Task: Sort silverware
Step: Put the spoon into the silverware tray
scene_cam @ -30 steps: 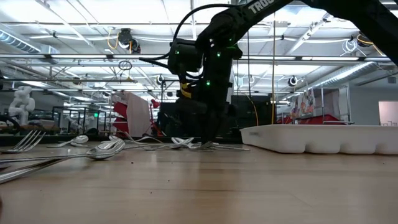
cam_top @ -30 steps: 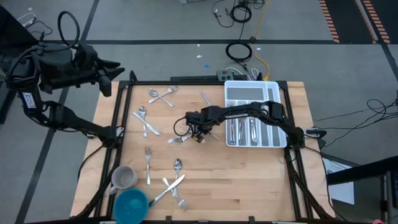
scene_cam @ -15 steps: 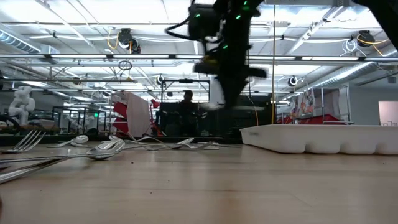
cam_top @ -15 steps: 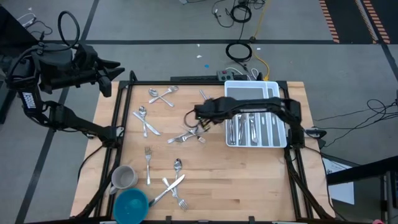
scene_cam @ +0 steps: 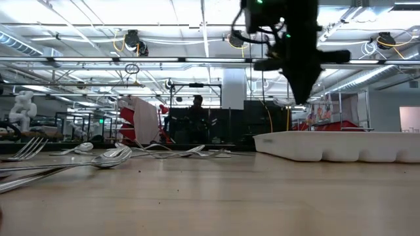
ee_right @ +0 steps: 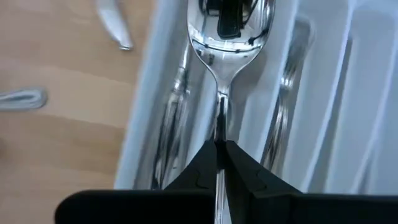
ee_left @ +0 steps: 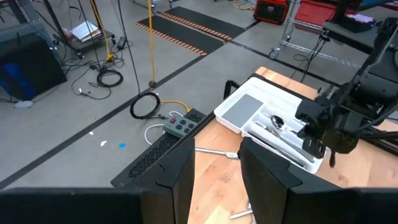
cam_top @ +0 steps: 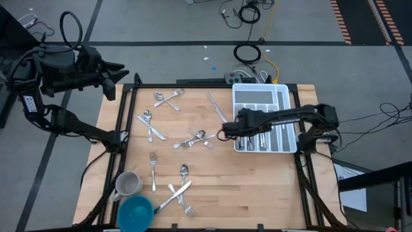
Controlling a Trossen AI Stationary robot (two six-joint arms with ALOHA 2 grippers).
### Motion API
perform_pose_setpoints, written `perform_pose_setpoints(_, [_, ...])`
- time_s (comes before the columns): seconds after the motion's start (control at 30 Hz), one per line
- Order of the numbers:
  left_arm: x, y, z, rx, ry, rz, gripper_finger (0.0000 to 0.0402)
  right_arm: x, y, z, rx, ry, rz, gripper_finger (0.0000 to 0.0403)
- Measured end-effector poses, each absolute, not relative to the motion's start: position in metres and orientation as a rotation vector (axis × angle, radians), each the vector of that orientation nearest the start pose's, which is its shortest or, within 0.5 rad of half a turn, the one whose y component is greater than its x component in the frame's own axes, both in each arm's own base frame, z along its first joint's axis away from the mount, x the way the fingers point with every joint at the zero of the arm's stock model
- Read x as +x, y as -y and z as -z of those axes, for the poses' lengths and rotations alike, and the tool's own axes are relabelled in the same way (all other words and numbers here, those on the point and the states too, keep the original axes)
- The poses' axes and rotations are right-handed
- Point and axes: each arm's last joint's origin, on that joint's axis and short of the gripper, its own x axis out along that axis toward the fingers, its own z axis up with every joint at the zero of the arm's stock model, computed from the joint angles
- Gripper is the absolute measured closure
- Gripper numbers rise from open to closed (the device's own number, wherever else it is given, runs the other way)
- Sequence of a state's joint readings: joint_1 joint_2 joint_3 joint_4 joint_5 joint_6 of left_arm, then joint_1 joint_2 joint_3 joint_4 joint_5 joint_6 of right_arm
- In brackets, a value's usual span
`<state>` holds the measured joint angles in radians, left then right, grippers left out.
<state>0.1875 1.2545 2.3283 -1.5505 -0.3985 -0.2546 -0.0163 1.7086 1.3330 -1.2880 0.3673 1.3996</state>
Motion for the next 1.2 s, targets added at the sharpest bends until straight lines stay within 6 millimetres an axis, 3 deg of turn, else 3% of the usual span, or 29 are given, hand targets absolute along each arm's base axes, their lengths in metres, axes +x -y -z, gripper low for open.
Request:
perform_pose_setpoints(0.27, [0.084, -0.027, -0.556, -0.193, -0.39, -0.631, 0.0269, 0.26, 0.026, -0.205, 0.922, -0.965, 1.382, 0.0403])
perform_pose_setpoints(0.57, [0.084, -0.027, -0.557, -0.196, -0.382, -0.631, 0.0269, 0.262, 0.04, -0.177, 1.002, -0.868, 1.307, 0.0403])
perform_pose_setpoints(0.8, [0.084, -0.027, -0.557, -0.22, -0.374, -0.636, 0.0269, 0.247, 0.038, -0.158, 1.027, -0.89, 1.379, 0.0403])
perform_pose_setpoints(1.0, [0.084, -0.027, -0.557, -0.221, -0.374, -0.636, 0.0269, 0.246, 0.038, -0.155, 0.996, -0.915, 1.357, 0.0401])
perform_pose_setpoints(1.2, [0.086, -0.028, -0.557, -0.22, -0.379, -0.636, 0.0269, 0.245, 0.038, -0.155, 0.981, -0.932, 1.352, 0.0337])
